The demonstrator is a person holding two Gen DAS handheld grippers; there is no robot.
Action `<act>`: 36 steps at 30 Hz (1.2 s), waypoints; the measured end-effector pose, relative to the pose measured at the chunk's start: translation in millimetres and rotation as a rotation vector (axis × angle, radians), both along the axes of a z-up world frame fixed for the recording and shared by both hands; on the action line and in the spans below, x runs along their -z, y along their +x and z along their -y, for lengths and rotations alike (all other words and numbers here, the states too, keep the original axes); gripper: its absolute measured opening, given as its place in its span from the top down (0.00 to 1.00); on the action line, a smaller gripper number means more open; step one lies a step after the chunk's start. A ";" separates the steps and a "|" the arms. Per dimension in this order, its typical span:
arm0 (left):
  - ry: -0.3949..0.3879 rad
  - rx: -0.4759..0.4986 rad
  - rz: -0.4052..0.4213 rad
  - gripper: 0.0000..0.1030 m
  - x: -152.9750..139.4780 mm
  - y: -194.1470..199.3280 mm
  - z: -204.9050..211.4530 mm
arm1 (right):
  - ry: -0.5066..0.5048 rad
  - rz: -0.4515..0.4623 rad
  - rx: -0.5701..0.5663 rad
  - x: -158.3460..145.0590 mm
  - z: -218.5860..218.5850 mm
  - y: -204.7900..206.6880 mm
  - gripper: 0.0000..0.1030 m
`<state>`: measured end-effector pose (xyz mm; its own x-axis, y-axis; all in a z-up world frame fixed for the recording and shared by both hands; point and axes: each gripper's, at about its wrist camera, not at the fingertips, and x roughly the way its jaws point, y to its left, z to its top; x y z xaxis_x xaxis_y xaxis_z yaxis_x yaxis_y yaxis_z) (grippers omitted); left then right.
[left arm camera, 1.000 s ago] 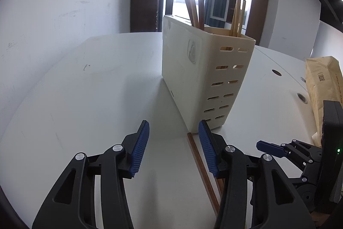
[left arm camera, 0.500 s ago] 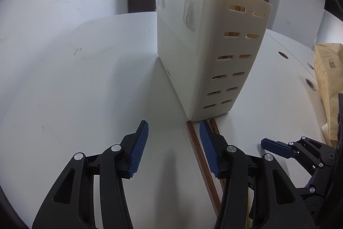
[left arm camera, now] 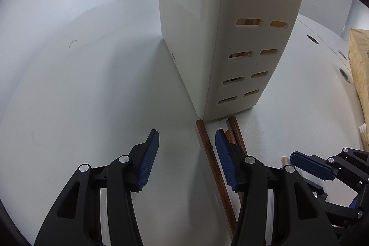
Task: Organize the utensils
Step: 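Move both open tools down to the chopsticks beside the holder, then grasp and lift a dark chopstick with the left tool while the right lifts a light one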
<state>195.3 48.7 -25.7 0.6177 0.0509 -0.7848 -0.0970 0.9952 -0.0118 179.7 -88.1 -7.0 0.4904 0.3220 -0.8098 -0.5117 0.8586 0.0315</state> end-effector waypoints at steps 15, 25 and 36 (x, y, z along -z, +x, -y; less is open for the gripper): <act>0.038 0.022 -0.049 0.89 6.3 14.2 8.4 | 0.012 -0.025 -0.007 -2.9 -3.3 8.5 0.94; 0.021 -0.002 -0.007 0.93 -8.8 5.1 -3.8 | 0.049 -0.013 -0.011 -10.6 3.2 12.8 0.95; -0.056 0.009 0.255 0.93 -82.1 -54.3 -6.8 | 0.152 0.151 0.032 -51.4 29.3 6.9 0.95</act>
